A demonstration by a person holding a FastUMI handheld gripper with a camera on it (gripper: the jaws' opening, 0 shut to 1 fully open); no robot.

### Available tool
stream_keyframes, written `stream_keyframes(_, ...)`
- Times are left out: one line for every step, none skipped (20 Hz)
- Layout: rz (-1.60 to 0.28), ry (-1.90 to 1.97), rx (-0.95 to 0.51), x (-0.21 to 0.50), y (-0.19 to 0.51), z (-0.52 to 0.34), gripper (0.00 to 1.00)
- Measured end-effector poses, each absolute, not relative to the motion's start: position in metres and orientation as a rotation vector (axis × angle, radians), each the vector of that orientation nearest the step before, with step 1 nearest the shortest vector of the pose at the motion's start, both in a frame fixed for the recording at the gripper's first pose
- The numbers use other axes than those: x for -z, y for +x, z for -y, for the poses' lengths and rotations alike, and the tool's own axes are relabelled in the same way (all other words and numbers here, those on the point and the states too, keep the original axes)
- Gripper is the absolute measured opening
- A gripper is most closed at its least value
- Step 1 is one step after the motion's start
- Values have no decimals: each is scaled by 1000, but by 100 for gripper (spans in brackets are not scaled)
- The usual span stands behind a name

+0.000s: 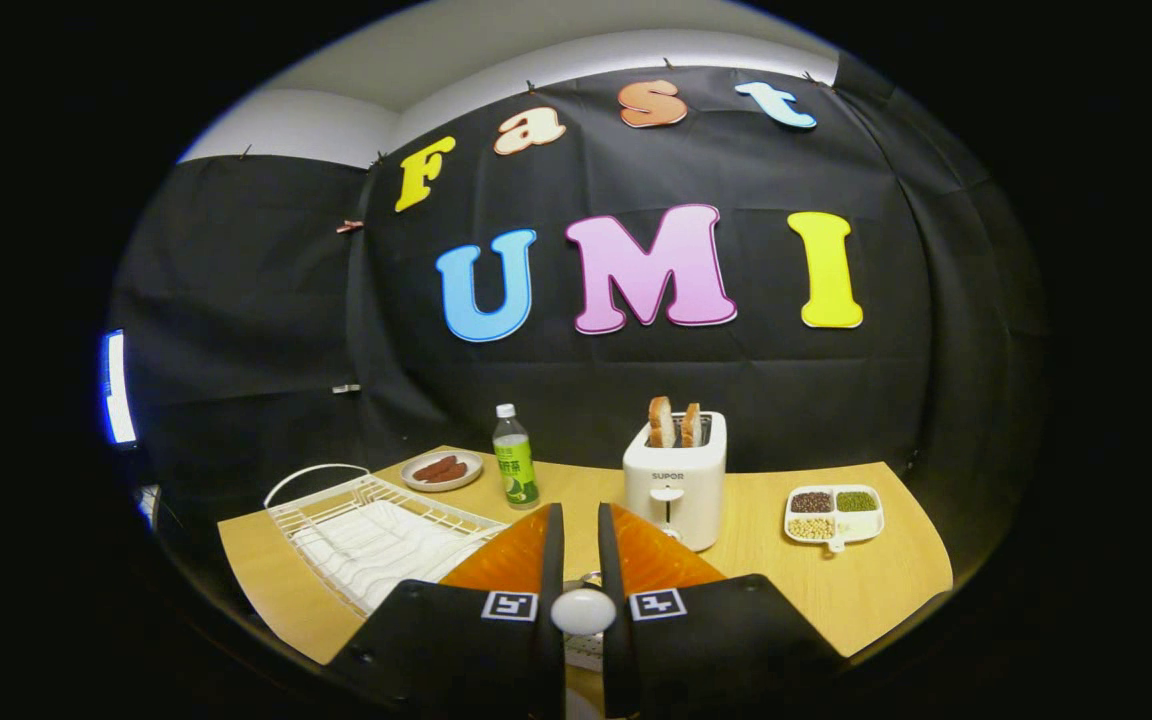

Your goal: Take the plate from the dish rack, then take the spoon from the basket and place it into the plate.

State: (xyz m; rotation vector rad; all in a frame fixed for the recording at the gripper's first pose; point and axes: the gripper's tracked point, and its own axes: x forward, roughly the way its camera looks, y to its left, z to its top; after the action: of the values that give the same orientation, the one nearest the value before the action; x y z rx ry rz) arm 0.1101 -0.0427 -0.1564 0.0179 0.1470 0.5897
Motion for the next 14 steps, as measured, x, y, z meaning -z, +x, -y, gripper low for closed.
stream_keyframes(-171,17,-617,161,96,39,18)
stream_keyframes(-198,9,-642,167,82,37,18)
stream_keyframes(-230,5,-664,176,71,35,18)
stream_keyframes(-252,9,-690,184,62,30,19)
stream_keyframes(-270,7,-708,192,54,27,19)
stream_keyframes(-284,-4,-720,201,48,27,19)
stream_keyframes(-298,-18,-731,211,43,24,18)
stream_keyframes(-312,-32,-739,223,40,21,19)
stream_keyframes(-327,-44,-747,235,38,18,18)
stream_keyframes(-347,-50,-753,246,35,16,18)
stream_keyframes(-364,-54,-759,257,32,14,18)
stream_keyframes(-380,-61,-762,267,29,12,19)
stream_keyframes(-395,-71,-768,277,26,11,19)
stream_keyframes(-412,-76,-779,284,21,12,19)
